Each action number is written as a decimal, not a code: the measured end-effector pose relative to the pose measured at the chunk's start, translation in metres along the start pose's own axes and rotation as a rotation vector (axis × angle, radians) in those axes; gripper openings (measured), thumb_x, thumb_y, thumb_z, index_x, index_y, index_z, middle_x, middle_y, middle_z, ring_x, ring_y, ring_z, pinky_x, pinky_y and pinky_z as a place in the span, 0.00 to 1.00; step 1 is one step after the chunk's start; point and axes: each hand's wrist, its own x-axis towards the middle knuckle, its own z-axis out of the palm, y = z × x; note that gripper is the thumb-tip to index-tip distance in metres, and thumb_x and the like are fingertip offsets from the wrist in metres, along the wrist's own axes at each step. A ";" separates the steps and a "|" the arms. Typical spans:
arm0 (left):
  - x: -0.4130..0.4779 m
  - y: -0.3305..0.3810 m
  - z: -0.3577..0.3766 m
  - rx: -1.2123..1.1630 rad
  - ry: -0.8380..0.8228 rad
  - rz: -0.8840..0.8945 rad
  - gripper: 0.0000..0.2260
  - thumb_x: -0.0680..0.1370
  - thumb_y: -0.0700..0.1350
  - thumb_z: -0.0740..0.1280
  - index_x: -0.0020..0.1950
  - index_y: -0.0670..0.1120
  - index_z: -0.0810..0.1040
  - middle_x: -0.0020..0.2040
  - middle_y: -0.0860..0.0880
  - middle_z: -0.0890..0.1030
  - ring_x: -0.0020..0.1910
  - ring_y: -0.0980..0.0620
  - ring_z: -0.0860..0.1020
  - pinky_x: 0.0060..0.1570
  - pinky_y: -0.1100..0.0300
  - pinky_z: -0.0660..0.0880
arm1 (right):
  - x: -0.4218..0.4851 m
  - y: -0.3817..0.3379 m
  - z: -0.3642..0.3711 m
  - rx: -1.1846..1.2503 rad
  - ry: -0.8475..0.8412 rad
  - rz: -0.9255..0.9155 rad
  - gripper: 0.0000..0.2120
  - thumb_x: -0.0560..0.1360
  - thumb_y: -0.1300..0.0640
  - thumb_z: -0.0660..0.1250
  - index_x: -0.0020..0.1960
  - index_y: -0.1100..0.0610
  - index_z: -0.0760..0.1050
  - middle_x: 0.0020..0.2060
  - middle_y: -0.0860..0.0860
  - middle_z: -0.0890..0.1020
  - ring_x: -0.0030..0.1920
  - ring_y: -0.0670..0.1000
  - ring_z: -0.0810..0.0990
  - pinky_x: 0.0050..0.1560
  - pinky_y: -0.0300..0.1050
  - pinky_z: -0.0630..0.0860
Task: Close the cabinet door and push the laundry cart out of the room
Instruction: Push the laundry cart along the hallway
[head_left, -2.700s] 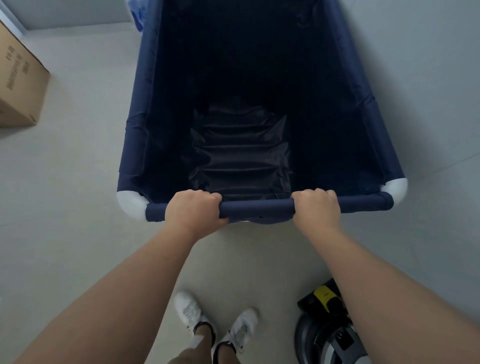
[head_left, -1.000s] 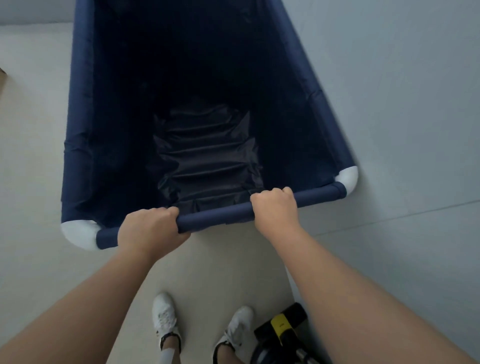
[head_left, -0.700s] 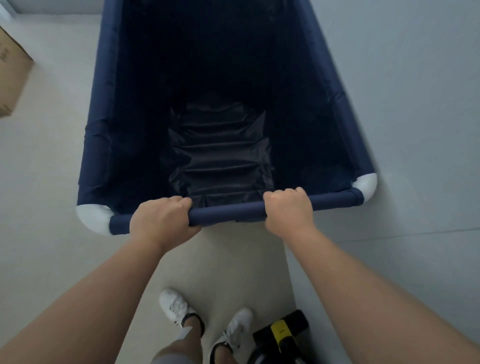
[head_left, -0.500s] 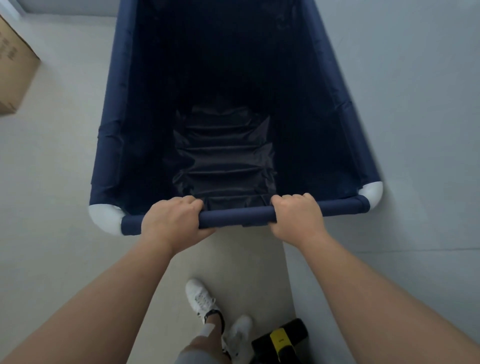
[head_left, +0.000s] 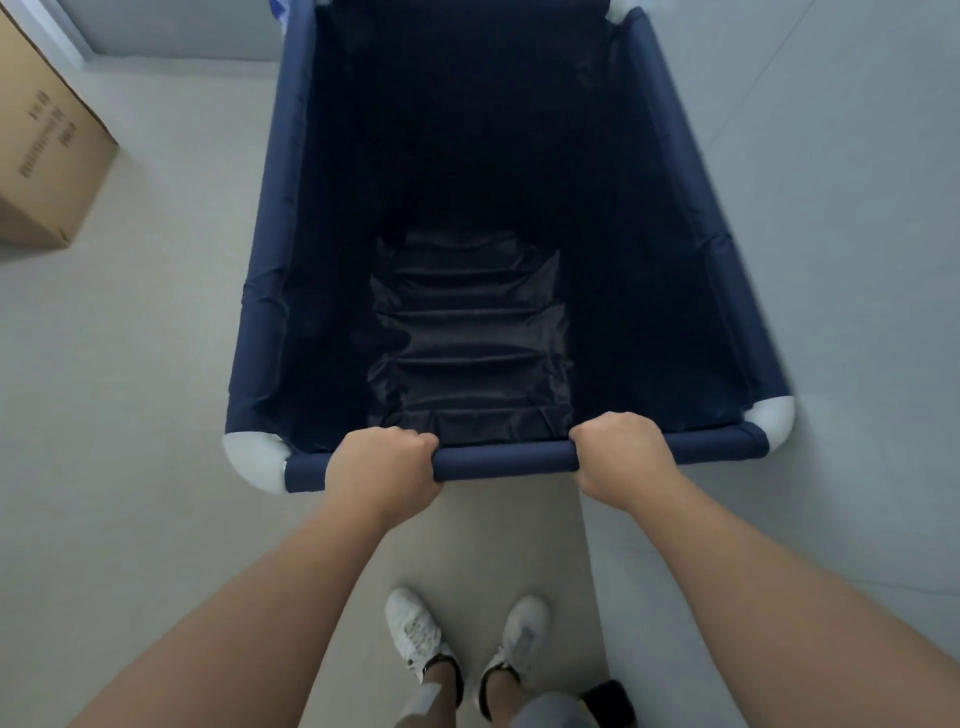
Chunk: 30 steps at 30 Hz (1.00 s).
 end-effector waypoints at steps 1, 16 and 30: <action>0.001 0.000 0.001 -0.001 0.007 -0.003 0.07 0.70 0.56 0.63 0.38 0.53 0.75 0.29 0.53 0.76 0.26 0.50 0.69 0.28 0.58 0.61 | 0.001 0.000 -0.002 -0.013 -0.015 -0.009 0.05 0.70 0.54 0.65 0.45 0.49 0.76 0.33 0.47 0.73 0.35 0.53 0.72 0.35 0.45 0.67; -0.014 0.013 -0.001 -0.173 0.012 -0.047 0.27 0.69 0.78 0.50 0.48 0.59 0.74 0.41 0.60 0.78 0.37 0.56 0.77 0.35 0.55 0.73 | -0.011 0.016 0.010 0.005 0.002 -0.151 0.09 0.69 0.46 0.63 0.45 0.49 0.76 0.29 0.44 0.69 0.32 0.51 0.72 0.31 0.44 0.65; 0.002 0.011 -0.001 -0.289 0.137 -0.285 0.17 0.76 0.58 0.53 0.52 0.52 0.77 0.50 0.54 0.79 0.44 0.51 0.75 0.38 0.54 0.70 | 0.004 0.010 0.013 0.296 0.126 0.170 0.22 0.76 0.33 0.48 0.44 0.45 0.74 0.32 0.44 0.76 0.34 0.47 0.75 0.29 0.45 0.64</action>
